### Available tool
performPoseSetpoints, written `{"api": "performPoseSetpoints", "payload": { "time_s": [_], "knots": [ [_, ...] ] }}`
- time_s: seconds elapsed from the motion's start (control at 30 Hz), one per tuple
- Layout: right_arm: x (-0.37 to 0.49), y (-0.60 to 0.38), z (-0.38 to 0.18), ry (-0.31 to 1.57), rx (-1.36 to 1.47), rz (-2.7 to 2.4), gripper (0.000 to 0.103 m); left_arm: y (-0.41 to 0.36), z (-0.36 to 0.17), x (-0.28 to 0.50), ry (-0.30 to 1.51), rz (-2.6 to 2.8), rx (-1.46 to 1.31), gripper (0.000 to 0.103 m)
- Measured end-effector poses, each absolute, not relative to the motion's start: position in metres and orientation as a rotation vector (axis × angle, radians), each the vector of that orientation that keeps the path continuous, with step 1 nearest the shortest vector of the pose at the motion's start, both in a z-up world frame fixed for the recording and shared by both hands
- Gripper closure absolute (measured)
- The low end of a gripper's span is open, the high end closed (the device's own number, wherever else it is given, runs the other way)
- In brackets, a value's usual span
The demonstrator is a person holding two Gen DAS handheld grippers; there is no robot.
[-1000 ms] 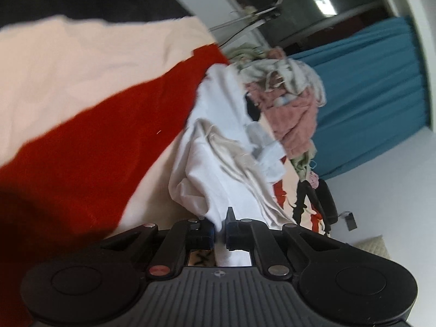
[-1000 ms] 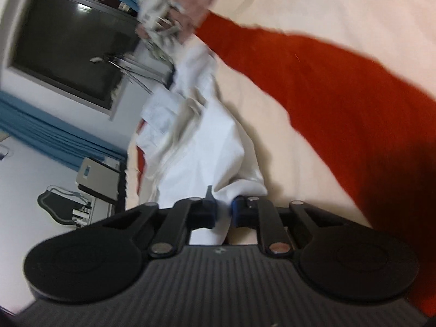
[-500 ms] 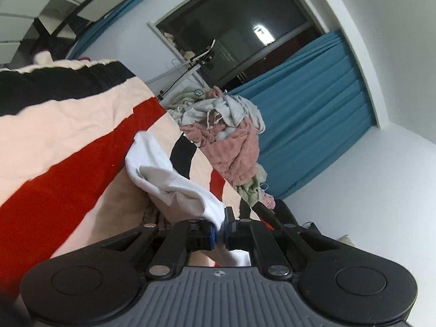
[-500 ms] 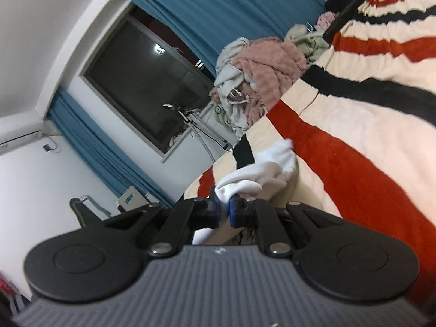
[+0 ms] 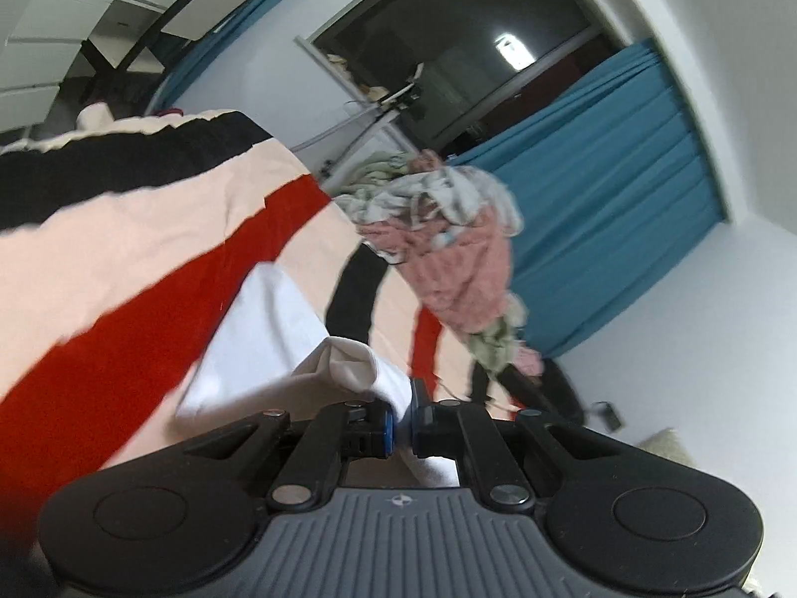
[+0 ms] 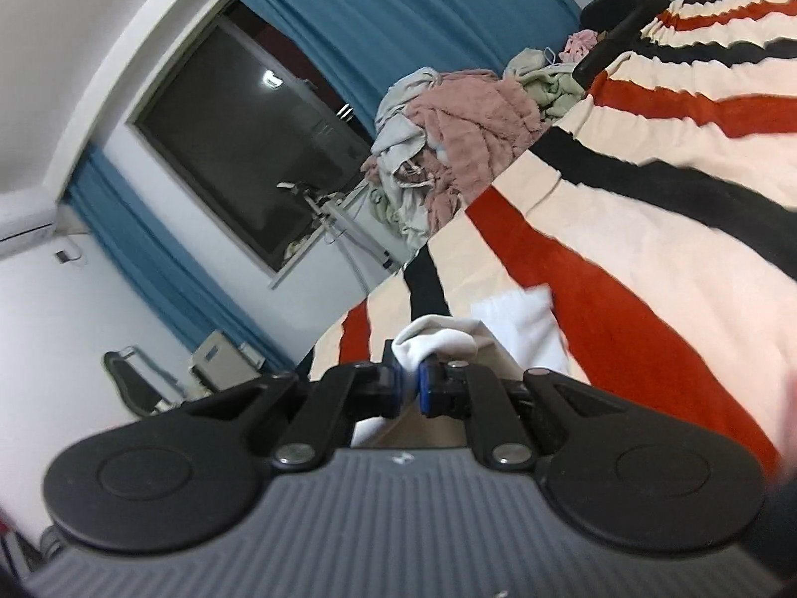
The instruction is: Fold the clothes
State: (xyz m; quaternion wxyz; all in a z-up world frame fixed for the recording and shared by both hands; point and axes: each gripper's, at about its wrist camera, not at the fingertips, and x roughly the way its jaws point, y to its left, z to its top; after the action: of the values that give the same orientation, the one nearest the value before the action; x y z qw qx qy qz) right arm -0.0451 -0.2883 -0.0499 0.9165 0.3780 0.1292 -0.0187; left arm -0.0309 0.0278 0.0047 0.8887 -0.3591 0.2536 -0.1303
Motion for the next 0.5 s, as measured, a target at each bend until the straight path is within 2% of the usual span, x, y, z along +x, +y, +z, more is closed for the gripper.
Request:
{"api": "performPoseSetpoints", "payload": {
  "time_s": [0.13, 0.27, 0.5],
  "knots": [
    [0.039, -0.287, -0.051, 0.349, 0.737, -0.122, 0.093, 0.004, 0.0, 0.05, 0.578, -0.179, -0.643, 0.097],
    [0.102, -0.299, -0.079, 0.422, 0.78, -0.124, 0.093, 0.003, -0.03, 0.096, 0.622, -0.15, -0.661, 0.097],
    [0.121, -0.31, -0.124, 0.438, 0.852, -0.062, 0.092, 0.014, -0.073, 0.123, 0.624, -0.196, -0.713, 0.096]
  ]
}}
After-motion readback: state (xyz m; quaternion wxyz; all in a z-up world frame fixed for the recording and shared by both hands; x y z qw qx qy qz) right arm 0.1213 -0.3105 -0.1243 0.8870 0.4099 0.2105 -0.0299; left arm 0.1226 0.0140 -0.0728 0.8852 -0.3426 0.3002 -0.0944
